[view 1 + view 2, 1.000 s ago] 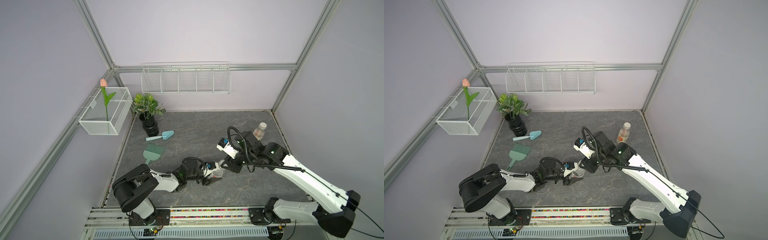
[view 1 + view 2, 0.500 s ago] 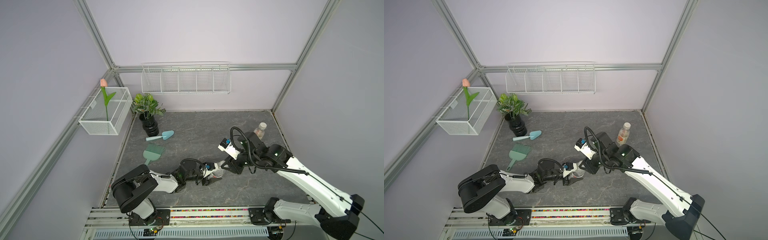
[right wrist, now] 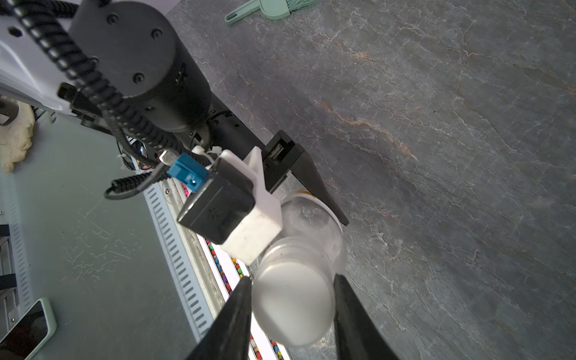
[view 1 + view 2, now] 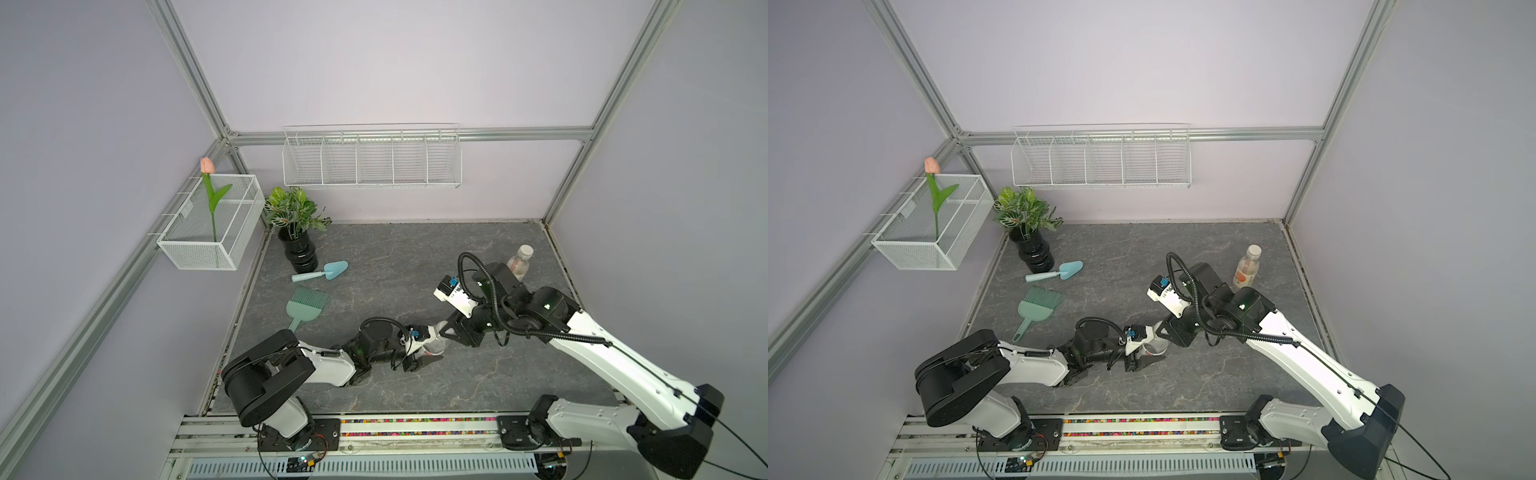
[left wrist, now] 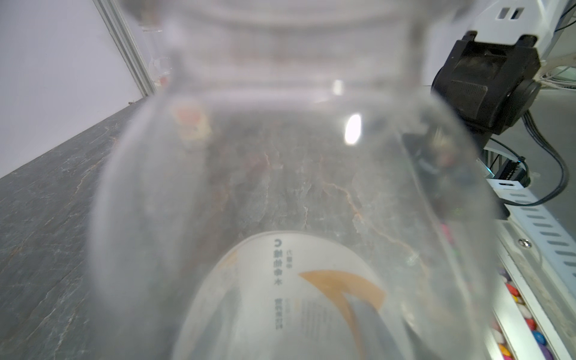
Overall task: Screw on the bottle caps
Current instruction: Screw the bottle cap onto the plastic bottle.
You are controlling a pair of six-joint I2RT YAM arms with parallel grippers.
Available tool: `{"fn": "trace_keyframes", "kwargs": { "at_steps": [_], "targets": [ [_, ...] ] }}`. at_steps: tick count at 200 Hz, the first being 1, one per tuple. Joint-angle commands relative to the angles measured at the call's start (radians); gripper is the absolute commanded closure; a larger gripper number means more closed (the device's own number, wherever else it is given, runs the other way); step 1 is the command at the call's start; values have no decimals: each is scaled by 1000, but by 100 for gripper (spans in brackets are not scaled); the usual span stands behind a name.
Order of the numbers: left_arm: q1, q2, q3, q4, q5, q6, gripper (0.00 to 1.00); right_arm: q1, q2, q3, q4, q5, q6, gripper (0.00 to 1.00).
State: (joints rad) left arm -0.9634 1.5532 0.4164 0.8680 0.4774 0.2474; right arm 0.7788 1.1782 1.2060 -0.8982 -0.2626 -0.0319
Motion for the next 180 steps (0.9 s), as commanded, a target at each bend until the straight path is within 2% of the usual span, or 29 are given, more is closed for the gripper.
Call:
{"fn": "trace_keyframes", "kwargs": {
  "at_steps": [1,33,56,108,180],
  "targets": [
    [-9,-24,10,55,4,23,37,11,30,-3,-36,-15,4,61],
    [-9,-28,5,57,-1,24,37,19,38,33,-114,16,-15,61],
    [-10,-30,1,73,-5,18,38,20,35,15,-98,-5,0,60],
    [-9,-43,-4,77,-18,15,38,21,16,-34,-13,-1,107,59],
    [-9,-58,-12,94,-54,4,38,24,-15,-22,-5,48,264,56]
  ]
}}
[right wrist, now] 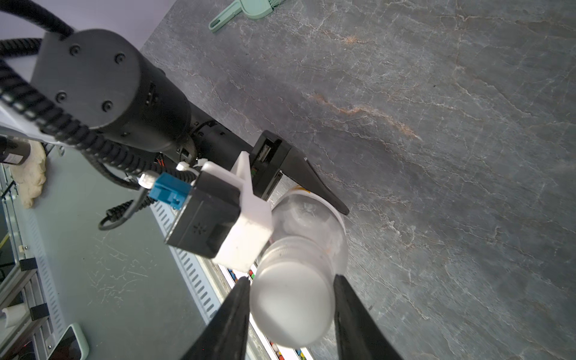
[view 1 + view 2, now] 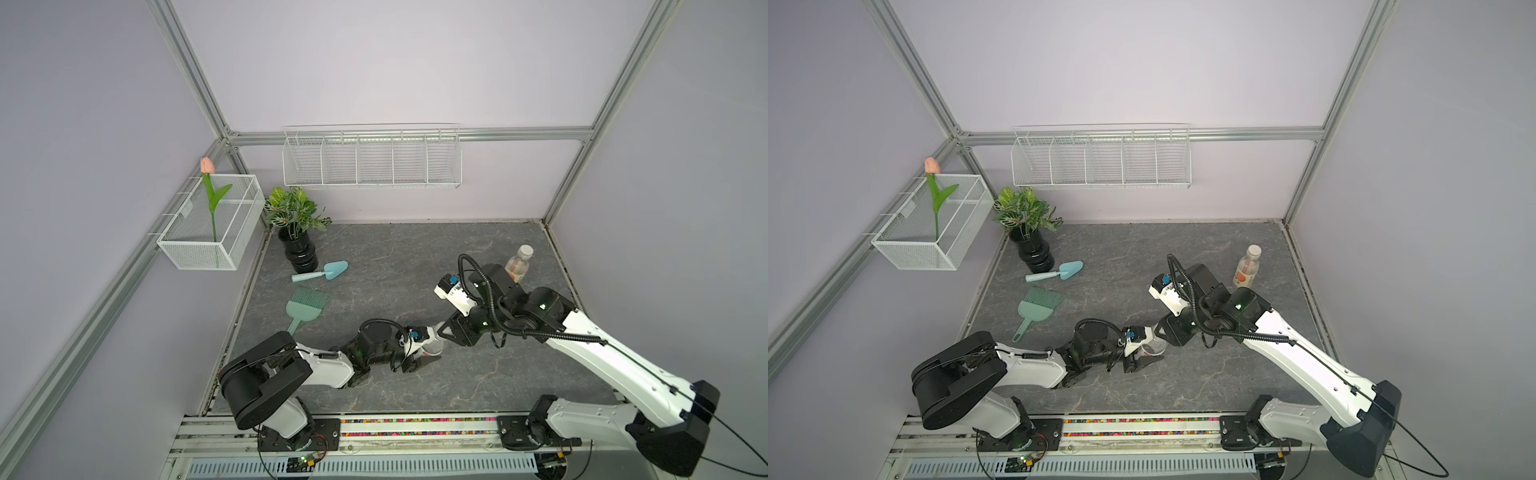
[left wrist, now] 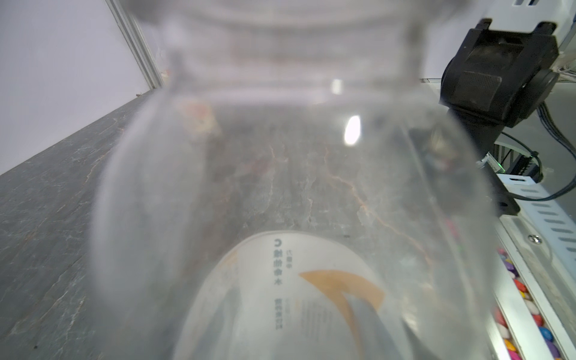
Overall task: Screw on the bottle caps
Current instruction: Screw the bottle cap onto the plastic bottle.
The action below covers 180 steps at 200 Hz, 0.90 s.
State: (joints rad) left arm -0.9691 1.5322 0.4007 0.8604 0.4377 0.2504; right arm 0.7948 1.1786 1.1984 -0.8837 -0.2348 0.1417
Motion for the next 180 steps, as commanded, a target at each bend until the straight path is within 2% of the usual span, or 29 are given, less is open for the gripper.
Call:
{"fn": "trace_keyframes", "kwargs": {
  "at_steps": [1,180],
  "targets": [
    [-3,-37,3,101,-14,3,38,8,-16,-14,-20,22,92,56],
    [-3,-41,35,24,-52,1,40,85,70,62,-110,123,212,55]
  ]
}}
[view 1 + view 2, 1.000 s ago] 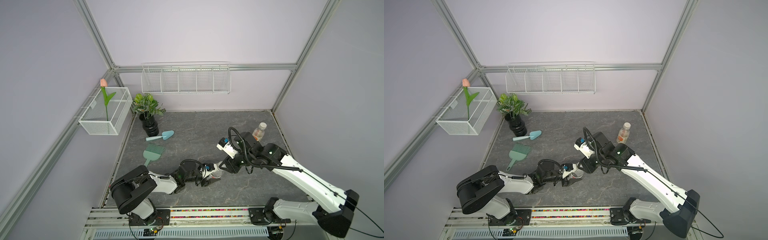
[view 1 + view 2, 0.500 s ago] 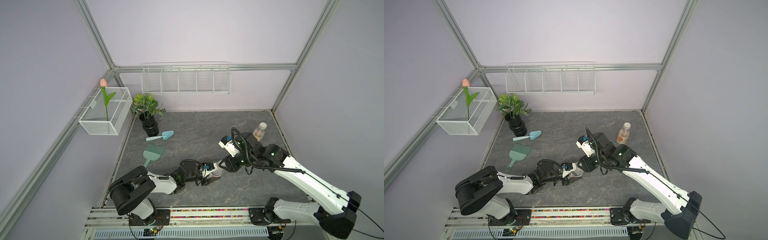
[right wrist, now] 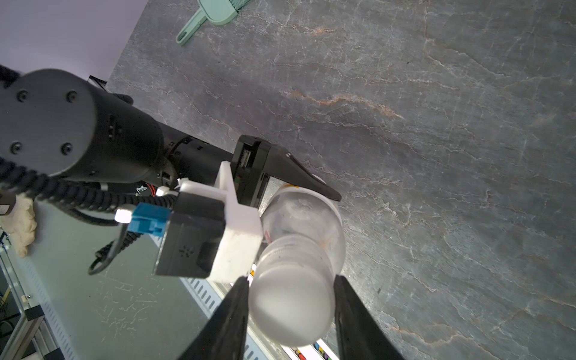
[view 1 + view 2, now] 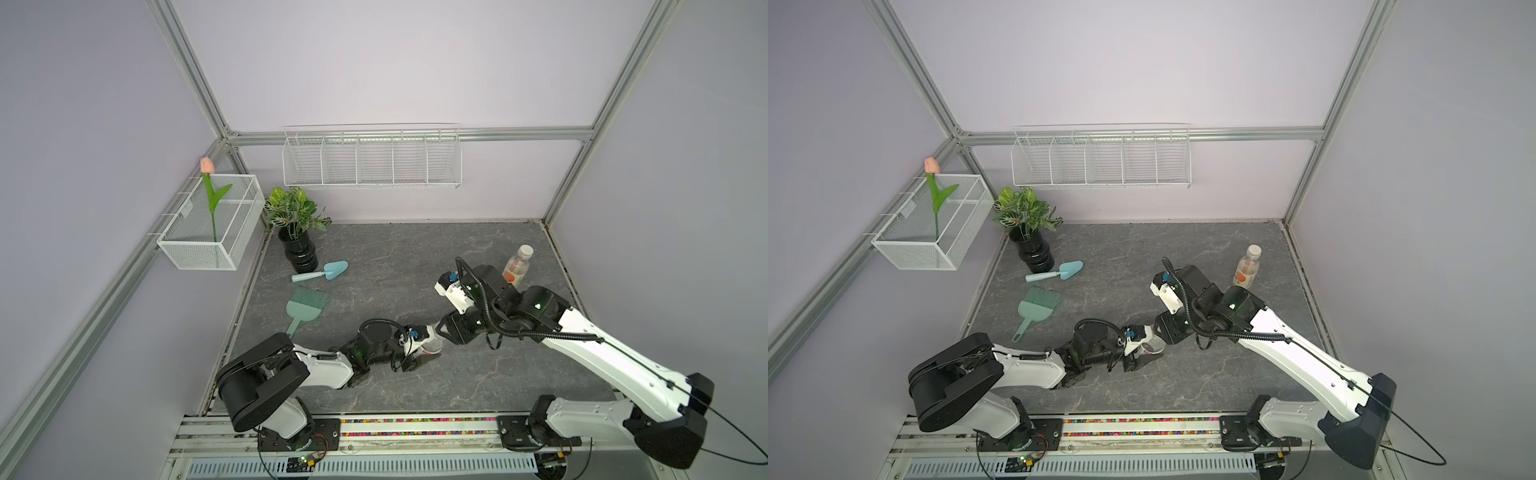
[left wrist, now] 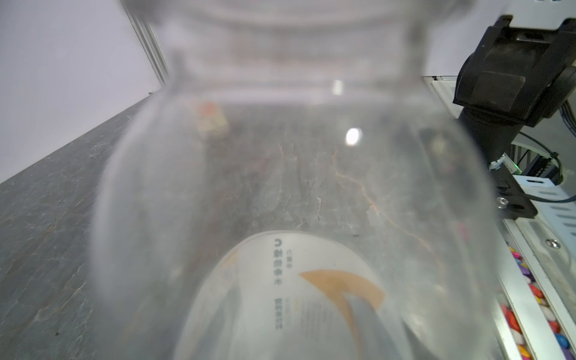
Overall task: Screw on the bottle caps
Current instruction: Screw the bottle cap onto the plastic bottle.
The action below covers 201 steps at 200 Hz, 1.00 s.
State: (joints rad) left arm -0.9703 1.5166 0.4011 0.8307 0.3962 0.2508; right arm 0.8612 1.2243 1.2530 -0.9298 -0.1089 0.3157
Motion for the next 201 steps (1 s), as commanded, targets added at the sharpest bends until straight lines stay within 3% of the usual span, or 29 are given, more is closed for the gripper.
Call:
{"fn": "trace_keyframes", "kwargs": {
  "at_steps": [1,100,153,201],
  "targets": [
    [-2,-26,35,54,-11,0,40,20,24,9,-64,-4,37,55],
    [-3,-45,29,53,-37,-1,40,26,-20,37,-50,10,80,48],
    [-3,-50,23,63,-49,-6,40,26,-71,43,-44,0,86,32],
    [-4,-92,7,106,-74,-41,40,26,-195,0,50,37,43,26]
  ]
}}
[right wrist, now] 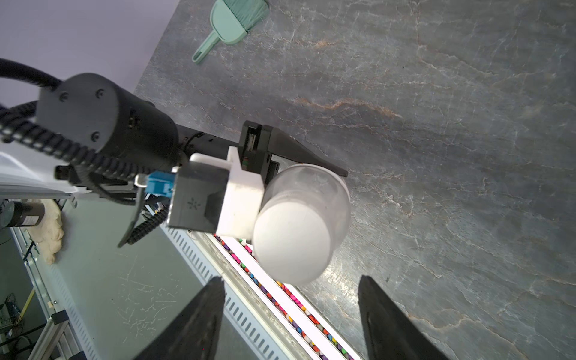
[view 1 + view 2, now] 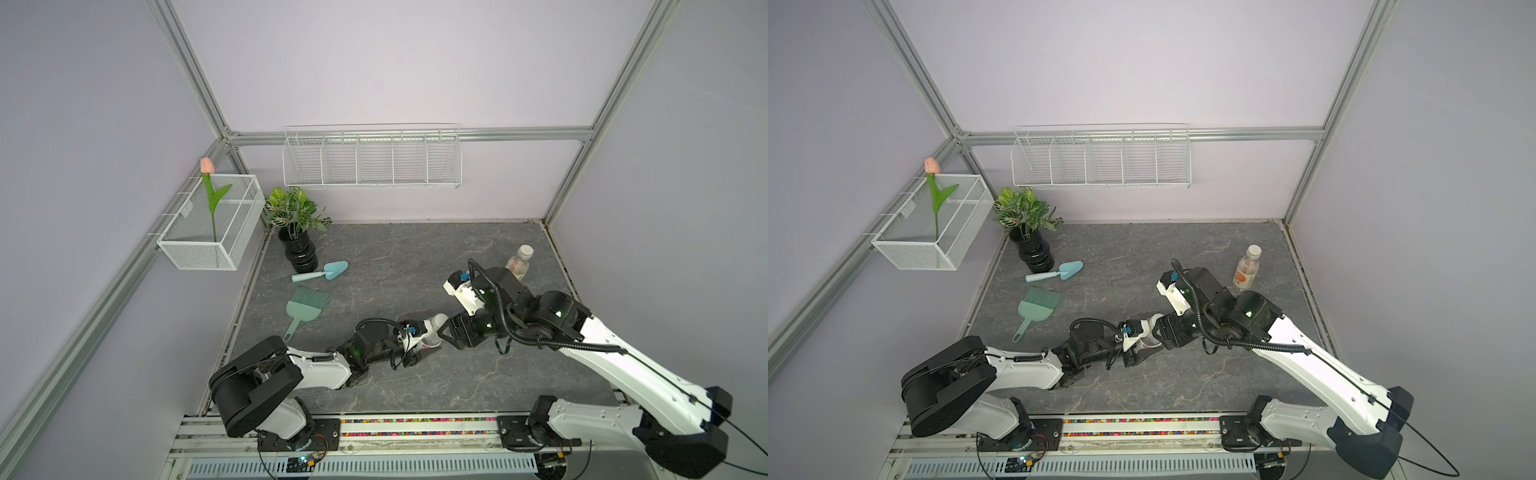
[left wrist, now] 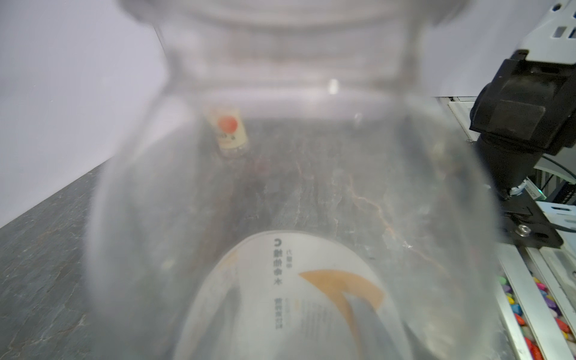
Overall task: Screw on the bottle caps
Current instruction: Screw the bottle cap onto the plastic bottle.
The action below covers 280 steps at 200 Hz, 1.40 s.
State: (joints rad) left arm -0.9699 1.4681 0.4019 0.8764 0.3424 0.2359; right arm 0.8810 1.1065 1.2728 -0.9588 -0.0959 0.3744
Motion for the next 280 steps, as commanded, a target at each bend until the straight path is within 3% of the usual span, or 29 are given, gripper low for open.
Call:
{"fn": "trace_keyframes", "kwargs": {
  "at_steps": [1,7,23,28,32,71,143,188,280],
  "targets": [
    [-3,-45,7,62,-20,-28,40,6,-80,-23,86,26,-16,25],
    [-3,-57,7,60,-23,-34,40,7,-105,-42,119,37,-18,23],
    [-3,-86,9,49,-25,-50,40,6,-167,-96,222,62,-27,0],
    [-3,-94,11,45,-25,-55,40,6,-181,-112,252,72,-29,10],
    [-3,-99,12,42,-25,-57,40,6,-192,-123,274,78,-32,11],
    [-3,-119,12,34,-20,-77,40,6,-190,-149,363,137,-64,11],
    [-3,-152,50,-53,-31,-125,40,7,-146,-151,364,61,-150,11],
    [-3,-163,70,-76,-20,-164,40,7,-132,-165,391,43,-161,11],
    [-4,-169,63,-70,-7,-164,40,7,-84,-145,406,122,-124,11]
  ]
}}
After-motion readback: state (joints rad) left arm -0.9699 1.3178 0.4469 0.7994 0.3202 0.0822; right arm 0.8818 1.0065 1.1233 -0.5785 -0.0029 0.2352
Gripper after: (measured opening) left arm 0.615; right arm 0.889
